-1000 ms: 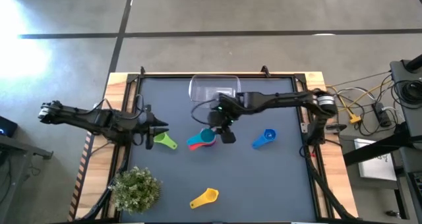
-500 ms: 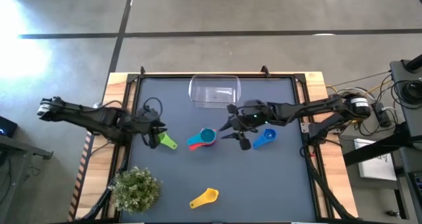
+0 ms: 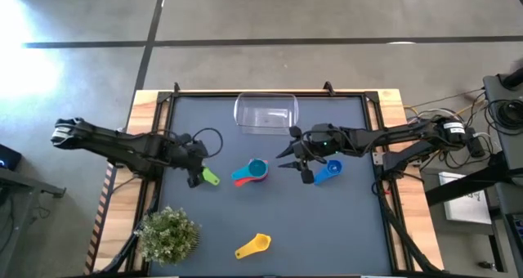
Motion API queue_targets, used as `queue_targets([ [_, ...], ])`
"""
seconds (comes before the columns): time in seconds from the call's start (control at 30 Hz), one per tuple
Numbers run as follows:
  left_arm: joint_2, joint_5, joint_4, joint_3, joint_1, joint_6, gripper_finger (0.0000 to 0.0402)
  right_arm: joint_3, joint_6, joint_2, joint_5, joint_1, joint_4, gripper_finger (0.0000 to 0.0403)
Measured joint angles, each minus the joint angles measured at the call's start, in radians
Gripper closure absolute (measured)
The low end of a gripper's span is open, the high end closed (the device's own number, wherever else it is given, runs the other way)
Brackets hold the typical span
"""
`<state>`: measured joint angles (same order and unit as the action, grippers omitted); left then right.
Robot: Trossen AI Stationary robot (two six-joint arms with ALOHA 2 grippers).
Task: Nest measuring cups in basket
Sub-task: Stack the green measuring cup on top of the light blue measuring cup
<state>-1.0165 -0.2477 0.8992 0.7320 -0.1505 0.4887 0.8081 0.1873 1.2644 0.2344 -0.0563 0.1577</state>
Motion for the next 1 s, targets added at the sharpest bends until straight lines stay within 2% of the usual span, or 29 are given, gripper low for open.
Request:
queue_targets([
  [0.13, -0.028, 0.100, 0.000, -0.032, 0.000, -0.004, 0.0168, 0.000, -0.007, 0.000, 0.000, 0.000, 0.001, 0.0271],
  [0.27, -0.056, 0.088, 0.001, -0.047, 0.014, 0.026, 0.0147, 0.000, -0.008, 0.000, 0.000, 0.000, 0.011, 0.0271],
  [0.47, -0.094, 0.083, -0.061, -0.047, 0.086, 0.105, 0.0160, -0.001, -0.021, 0.001, 0.000, 0.000, 0.012, 0.0271],
  [0.6, -0.129, 0.129, -0.065, -0.047, 0.157, 0.104, 0.0171, -0.001, -0.039, 0.001, 0.000, 0.000, 0.011, 0.0271],
  [0.7, -0.152, 0.104, -0.094, -0.047, 0.210, 0.149, 0.0175, -0.004, -0.047, 0.001, -0.001, 0.003, 0.011, 0.0271],
  [1.0, -0.193, 0.109, -0.082, -0.047, 0.219, 0.271, 0.0192, -0.010, -0.047, 0.001, 0.000, 0.015, 0.003, 0.0271],
])
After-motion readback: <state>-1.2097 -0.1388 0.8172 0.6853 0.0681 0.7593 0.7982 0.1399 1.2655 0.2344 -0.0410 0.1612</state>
